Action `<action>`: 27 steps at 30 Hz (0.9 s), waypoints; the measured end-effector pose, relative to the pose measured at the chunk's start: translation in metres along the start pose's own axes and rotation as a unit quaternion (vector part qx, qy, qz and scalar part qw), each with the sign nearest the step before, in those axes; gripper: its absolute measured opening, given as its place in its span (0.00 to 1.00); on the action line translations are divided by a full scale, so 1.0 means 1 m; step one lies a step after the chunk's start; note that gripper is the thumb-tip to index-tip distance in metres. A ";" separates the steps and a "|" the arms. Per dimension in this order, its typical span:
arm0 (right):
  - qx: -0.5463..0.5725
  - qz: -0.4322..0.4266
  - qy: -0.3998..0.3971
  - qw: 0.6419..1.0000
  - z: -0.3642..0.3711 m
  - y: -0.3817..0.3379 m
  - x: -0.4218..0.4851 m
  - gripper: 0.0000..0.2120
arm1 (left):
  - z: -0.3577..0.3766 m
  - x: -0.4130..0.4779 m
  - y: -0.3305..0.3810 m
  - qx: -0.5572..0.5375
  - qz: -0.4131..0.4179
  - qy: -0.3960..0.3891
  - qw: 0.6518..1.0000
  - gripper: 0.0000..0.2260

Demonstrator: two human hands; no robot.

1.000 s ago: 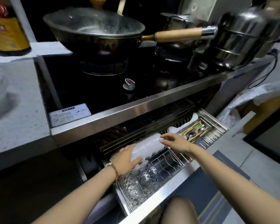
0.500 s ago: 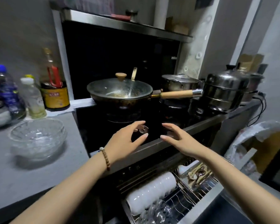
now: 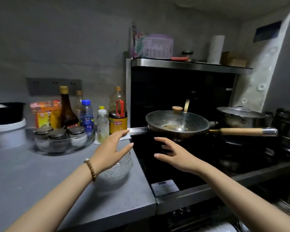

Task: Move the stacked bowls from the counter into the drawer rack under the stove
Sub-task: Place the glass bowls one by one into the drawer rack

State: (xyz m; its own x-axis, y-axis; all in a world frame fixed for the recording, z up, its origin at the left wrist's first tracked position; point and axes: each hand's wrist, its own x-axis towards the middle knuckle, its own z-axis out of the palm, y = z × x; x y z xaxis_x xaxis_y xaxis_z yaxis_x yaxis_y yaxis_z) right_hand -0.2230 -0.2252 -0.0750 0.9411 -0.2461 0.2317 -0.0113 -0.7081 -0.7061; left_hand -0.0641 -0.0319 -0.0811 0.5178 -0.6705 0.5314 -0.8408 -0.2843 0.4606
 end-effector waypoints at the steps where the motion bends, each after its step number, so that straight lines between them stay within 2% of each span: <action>1: 0.000 -0.002 -0.007 1.000 0.008 -0.003 0.007 0.29 | -0.004 -0.003 -0.010 0.004 -0.012 0.004 1.000 0.24; 7: -0.003 -0.007 -0.048 0.999 0.050 -0.013 0.039 0.31 | -0.015 -0.023 -0.062 0.009 -0.085 -0.013 0.996 0.30; 13: -0.017 -0.015 -0.079 0.997 0.079 -0.017 0.059 0.32 | -0.007 -0.035 -0.084 -0.114 -0.153 -0.049 0.980 0.47; 18: -0.049 -0.034 -0.103 0.993 0.090 -0.019 0.067 0.21 | 0.004 -0.043 -0.098 -0.178 -0.178 -0.090 0.964 0.56; 22: -0.066 -0.035 -0.111 0.991 0.097 -0.018 0.068 0.13 | 0.009 -0.045 -0.104 -0.180 -0.168 -0.090 0.965 0.55; 27: -0.066 -0.046 -0.095 0.992 0.101 -0.019 0.067 0.10 | 0.012 -0.046 -0.105 -0.178 -0.164 -0.071 0.968 0.51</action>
State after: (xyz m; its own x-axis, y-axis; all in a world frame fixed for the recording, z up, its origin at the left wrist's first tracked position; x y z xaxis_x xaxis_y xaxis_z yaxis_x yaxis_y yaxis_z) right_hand -0.1260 -0.1614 -0.1134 0.9868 -0.0556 0.1521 0.0458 -0.8053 -0.5911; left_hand -0.0017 0.0201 -0.1625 0.6993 -0.6790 0.2236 -0.5138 -0.2599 0.8176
